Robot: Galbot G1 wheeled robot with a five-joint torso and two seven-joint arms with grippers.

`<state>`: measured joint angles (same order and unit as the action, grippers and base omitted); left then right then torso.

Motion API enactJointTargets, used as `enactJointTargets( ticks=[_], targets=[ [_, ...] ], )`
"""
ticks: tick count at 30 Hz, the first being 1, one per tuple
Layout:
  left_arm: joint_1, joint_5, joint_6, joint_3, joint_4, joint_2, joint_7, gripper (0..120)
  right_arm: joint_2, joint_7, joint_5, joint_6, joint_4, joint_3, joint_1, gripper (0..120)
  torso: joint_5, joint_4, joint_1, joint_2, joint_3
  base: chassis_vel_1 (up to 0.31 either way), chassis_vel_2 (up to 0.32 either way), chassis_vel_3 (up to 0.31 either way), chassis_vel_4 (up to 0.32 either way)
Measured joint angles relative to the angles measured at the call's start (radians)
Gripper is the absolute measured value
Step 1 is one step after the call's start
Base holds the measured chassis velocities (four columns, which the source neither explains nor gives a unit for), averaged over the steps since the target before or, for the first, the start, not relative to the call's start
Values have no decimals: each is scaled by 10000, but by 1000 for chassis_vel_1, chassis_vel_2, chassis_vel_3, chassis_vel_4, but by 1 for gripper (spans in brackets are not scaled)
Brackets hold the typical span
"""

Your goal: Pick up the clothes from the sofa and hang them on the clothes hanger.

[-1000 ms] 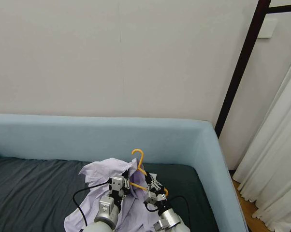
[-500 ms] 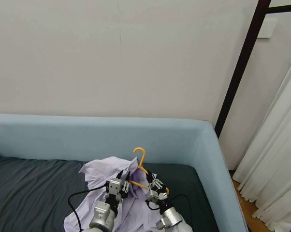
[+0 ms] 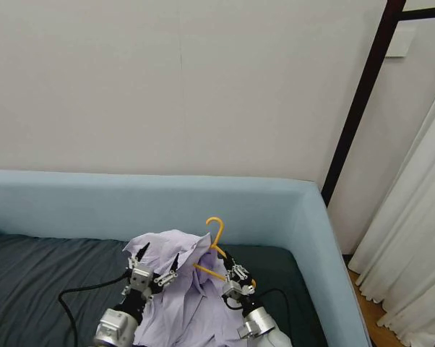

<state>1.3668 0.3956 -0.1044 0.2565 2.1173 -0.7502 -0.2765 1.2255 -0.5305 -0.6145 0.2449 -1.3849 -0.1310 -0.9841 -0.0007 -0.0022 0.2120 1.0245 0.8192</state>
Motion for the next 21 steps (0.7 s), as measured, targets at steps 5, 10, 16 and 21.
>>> enactJointTargets(
  ticks=[5, 10, 16, 21],
  targets=[
    [-523, 1539, -1154, 574, -660, 1387, 1987, 100, -5, -7, -366, 190, -41, 270, -76, 5, 5, 7, 1, 0, 0, 0, 0, 0, 0],
    [-1824, 2436, -2276, 313, -2417, 2475, 4512, 100, -35, 9, -732, 423, -73, 252, -56, 5, 4, 5, 0, 0, 1, 0, 0, 0, 0],
    [-3527, 3625, -3171, -35, -4711, 3160, 8004, 100, -61, 102, -1043, 515, -18, -145, 212, 5, 4, 6, 2, -1, 2, 0, 0, 0, 0],
    [-4027, 4177, -2938, -106, -5543, 3311, 10055, 100, 36, 180, -1448, 517, 22, -577, 550, 5, 3, 10, 1, 0, 2, 0, 0, 0, 0]
  ],
)
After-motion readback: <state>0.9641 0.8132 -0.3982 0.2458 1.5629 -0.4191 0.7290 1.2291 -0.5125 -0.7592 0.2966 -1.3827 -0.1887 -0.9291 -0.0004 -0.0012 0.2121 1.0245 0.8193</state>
